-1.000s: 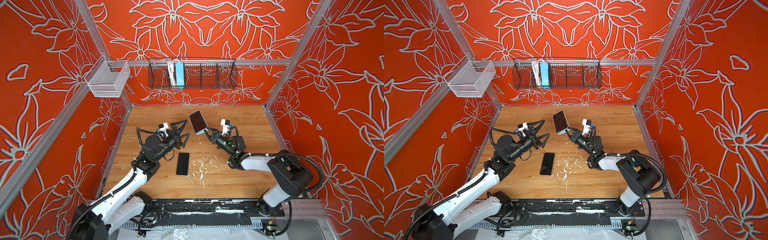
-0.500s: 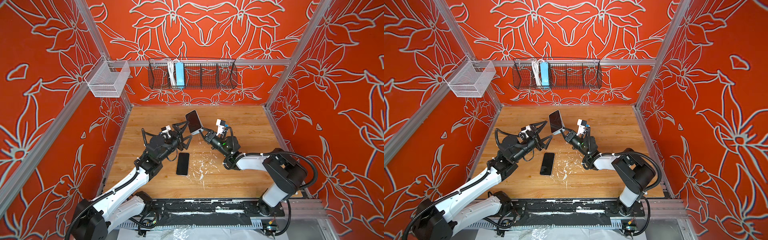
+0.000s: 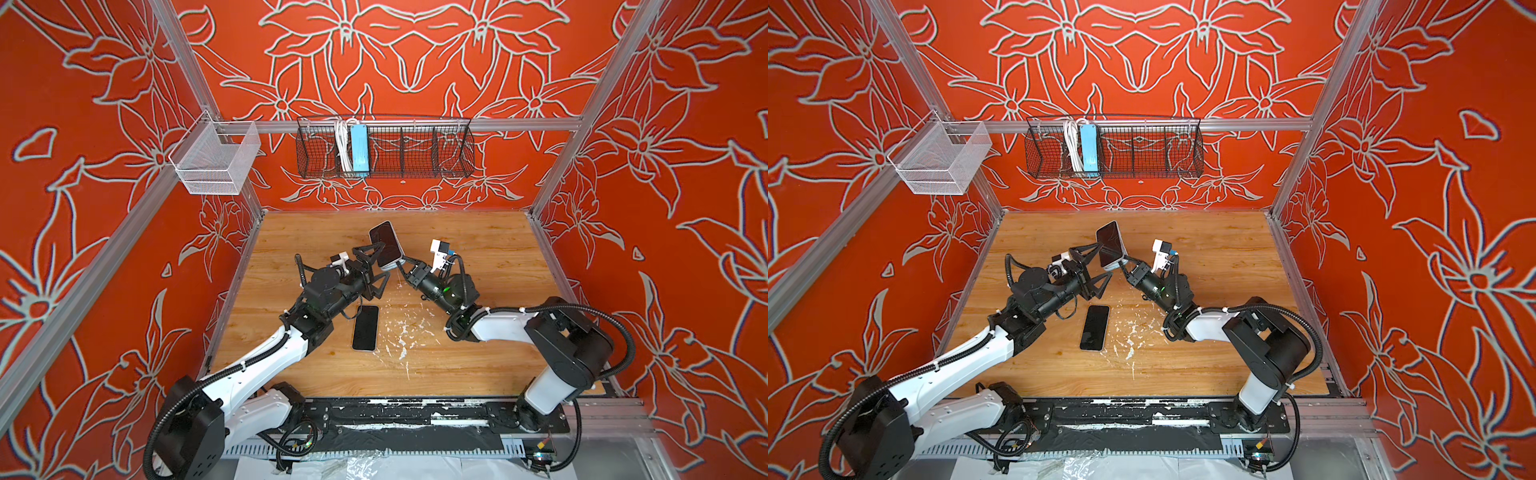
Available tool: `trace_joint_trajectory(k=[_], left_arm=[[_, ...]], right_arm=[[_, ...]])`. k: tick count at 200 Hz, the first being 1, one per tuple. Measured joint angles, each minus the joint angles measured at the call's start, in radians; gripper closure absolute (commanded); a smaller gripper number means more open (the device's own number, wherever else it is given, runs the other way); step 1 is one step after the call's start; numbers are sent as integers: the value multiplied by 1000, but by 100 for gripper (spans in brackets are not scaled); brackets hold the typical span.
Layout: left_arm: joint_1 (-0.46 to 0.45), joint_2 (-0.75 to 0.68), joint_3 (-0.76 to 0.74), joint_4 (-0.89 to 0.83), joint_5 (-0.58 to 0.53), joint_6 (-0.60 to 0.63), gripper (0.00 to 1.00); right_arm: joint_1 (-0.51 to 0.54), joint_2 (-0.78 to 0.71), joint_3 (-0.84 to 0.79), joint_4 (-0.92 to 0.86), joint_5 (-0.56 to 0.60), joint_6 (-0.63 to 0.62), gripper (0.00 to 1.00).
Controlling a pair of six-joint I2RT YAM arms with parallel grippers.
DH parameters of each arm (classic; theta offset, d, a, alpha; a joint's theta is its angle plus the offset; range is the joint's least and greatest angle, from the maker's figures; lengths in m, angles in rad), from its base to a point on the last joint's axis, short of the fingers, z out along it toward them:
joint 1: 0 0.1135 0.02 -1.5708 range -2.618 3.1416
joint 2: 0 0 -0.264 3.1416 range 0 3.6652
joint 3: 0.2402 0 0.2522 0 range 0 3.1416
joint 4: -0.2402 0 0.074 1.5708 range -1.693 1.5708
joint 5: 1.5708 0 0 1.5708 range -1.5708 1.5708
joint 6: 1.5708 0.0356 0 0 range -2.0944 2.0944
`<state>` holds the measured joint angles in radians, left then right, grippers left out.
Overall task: Take the phone out of the phone case
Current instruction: 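Pull the case off with the right gripper while the left gripper holds the phone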
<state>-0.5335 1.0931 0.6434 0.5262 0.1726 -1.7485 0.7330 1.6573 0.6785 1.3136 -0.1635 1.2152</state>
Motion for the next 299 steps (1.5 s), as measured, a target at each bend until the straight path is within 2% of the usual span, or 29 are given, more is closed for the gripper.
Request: trace_joint_trajectory(k=[165, 248, 299], left_arm=[[-10, 56, 22, 60, -37, 19, 11], [-12, 70, 22, 59, -49, 23, 29], [-12, 86, 21, 58, -61, 29, 44]], right_arm=[[16, 17, 11, -2, 25, -10, 100], [36, 17, 11, -1, 51, -29, 100], [42, 16, 11, -1, 63, -36, 100]])
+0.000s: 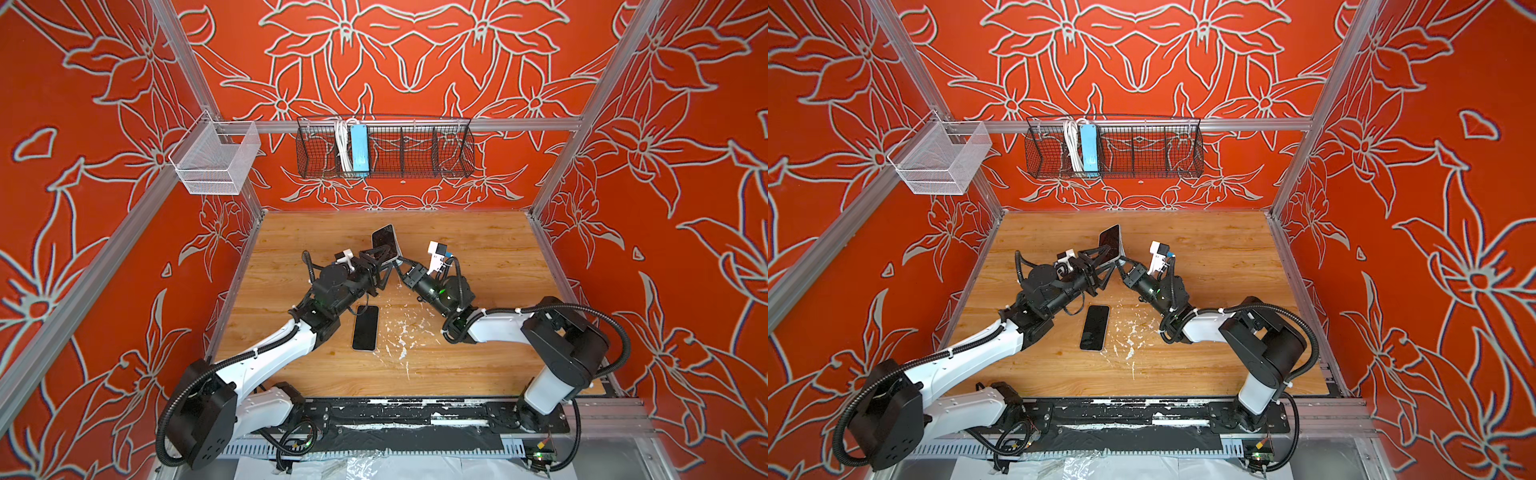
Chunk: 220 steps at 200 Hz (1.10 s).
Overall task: Take the phone out of the phone case
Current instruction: 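Pull the case off with the right gripper while the left gripper holds the phone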
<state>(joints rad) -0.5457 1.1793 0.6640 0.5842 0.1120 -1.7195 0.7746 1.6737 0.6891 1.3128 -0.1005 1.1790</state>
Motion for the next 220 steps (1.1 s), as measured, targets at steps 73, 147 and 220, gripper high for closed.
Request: trace_joint_trajectory(k=[73, 147, 220], left_arm=[[0, 1, -5, 0, -24, 14, 57], [8, 6, -10, 2, -28, 30, 83], [17, 20, -10, 29, -4, 43, 100]], right_arm=[[12, -6, 0, 2, 6, -13, 100], [18, -25, -2, 2, 6, -20, 100], [20, -29, -12, 0, 14, -20, 100]])
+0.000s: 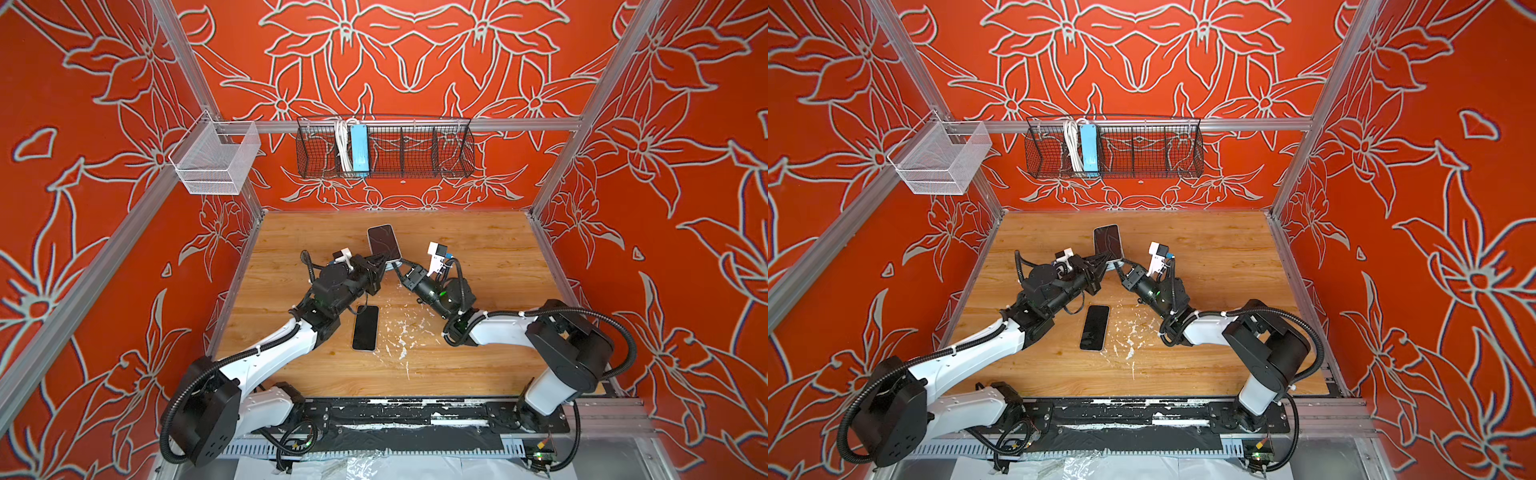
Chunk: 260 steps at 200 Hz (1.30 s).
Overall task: Take the phone out of the phone case
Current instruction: 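Pull the case off with the right gripper while the left gripper holds the phone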
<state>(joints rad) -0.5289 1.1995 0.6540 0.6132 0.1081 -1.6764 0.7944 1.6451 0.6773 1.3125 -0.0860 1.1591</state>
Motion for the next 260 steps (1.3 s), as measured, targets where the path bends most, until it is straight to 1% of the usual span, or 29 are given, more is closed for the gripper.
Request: trace_joint_trajectory(k=[42, 88, 143, 183, 231, 260], left_arm=[[6, 14, 13, 1, 26, 9, 100], [8, 13, 55, -29, 54, 18, 100], [12, -51, 61, -83, 63, 7, 100], [12, -101, 60, -71, 91, -9, 100], [12, -139, 59, -72, 102, -7, 100], [12, -150, 58, -73, 98, 27, 100]], right_arm=[[0, 0, -5, 5, 18, 0, 100], [0, 17, -6, 55, 39, -2, 100], [13, 65, -13, 106, 68, -11, 100], [13, 101, -34, 81, 111, -27, 100], [14, 103, -66, 64, 163, -57, 100], [13, 38, -126, -14, 215, -111, 100]])
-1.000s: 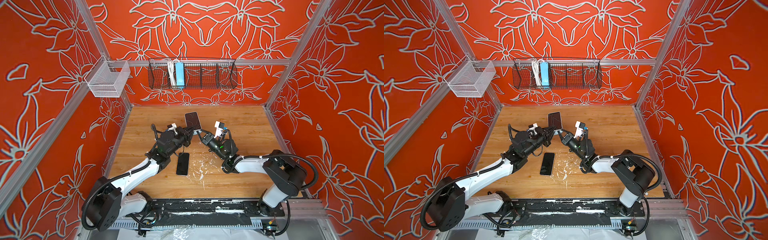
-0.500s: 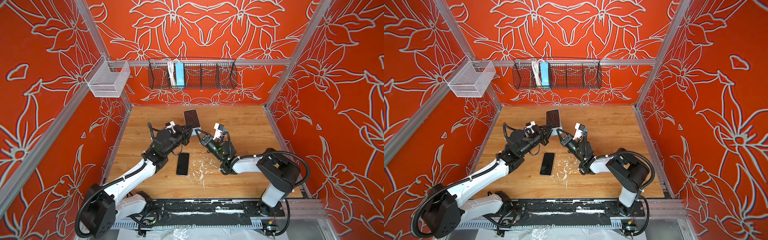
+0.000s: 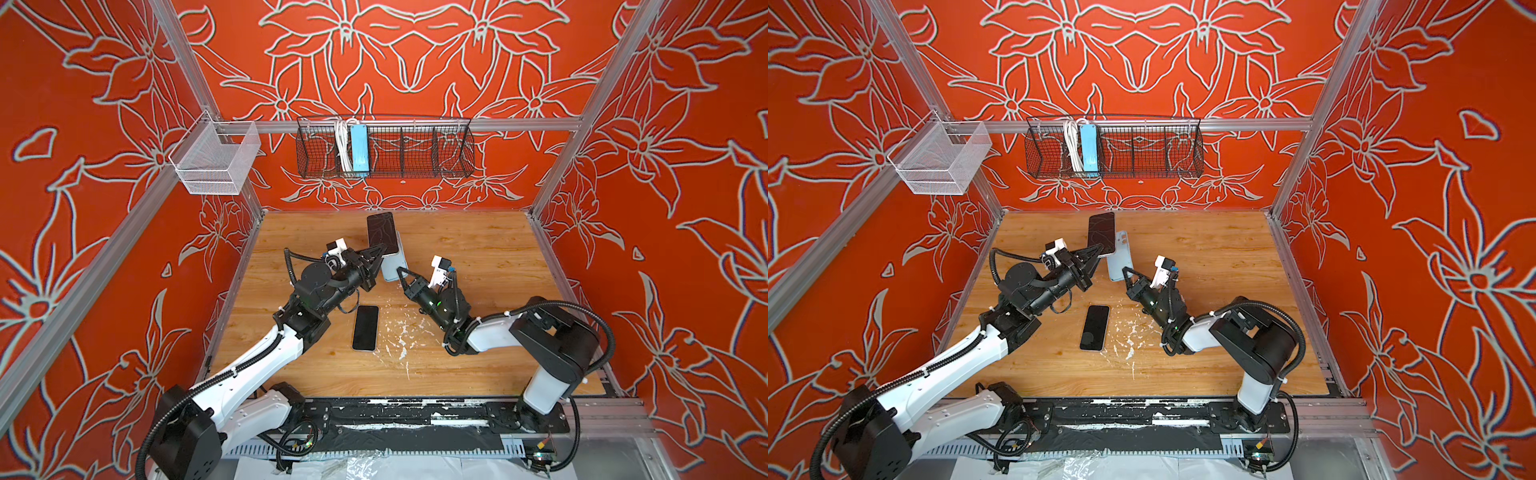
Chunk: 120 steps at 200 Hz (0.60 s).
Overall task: Take the phone out of the phone case
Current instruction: 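Pull the case off with the right gripper while the left gripper holds the phone, then lower the light-blue case onto the table with the right gripper and open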
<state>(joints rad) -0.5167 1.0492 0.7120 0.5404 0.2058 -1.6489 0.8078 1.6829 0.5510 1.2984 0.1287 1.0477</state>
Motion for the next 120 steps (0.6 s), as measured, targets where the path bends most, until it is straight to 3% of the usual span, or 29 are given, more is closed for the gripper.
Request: trace_joint_trajectory(k=[64, 120], left_arm=[[34, 32, 0, 5, 33, 53, 100], [86, 38, -2, 6, 53, 115, 100]], right_arm=[[-121, -314, -165, -244, 19, -59, 100], [-447, -754, -264, -723, -163, -90, 100]])
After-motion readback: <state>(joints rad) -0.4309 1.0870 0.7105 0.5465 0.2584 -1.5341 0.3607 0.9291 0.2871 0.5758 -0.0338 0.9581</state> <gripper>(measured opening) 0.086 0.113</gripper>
